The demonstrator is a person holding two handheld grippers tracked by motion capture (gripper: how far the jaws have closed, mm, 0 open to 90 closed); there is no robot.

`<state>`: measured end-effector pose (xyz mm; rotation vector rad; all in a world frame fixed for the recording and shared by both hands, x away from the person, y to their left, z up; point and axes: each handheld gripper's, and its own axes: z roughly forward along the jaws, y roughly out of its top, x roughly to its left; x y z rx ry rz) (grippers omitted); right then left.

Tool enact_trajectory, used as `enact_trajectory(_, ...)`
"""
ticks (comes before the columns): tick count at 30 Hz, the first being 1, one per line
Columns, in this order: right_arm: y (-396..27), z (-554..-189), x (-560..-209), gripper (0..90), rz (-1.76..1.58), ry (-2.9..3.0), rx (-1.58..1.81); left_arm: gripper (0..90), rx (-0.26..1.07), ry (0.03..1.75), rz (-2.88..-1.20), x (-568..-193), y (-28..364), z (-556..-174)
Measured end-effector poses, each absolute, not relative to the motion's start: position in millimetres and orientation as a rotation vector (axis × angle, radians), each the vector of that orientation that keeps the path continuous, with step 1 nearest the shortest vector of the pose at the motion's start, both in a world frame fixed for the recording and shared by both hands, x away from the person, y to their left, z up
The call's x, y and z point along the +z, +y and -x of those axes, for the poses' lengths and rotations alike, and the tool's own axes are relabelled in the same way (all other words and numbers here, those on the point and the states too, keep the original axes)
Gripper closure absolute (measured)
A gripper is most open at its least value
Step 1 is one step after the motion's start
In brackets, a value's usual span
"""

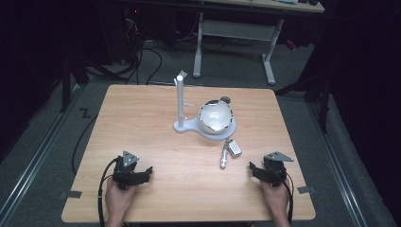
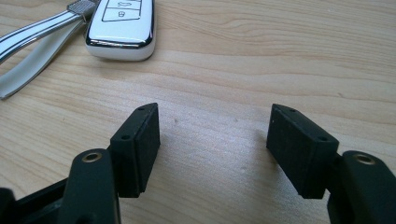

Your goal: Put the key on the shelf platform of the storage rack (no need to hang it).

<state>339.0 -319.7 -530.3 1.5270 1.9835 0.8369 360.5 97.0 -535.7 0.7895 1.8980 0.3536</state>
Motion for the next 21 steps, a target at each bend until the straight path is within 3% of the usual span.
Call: enact_trajectory(21, -320.0, -339.6, -530.3, 35.2, -1.524, 1.986, 0.841, 21.3, 0.353, 1.899, -0.788, -535.6, 96.9, -360.6)
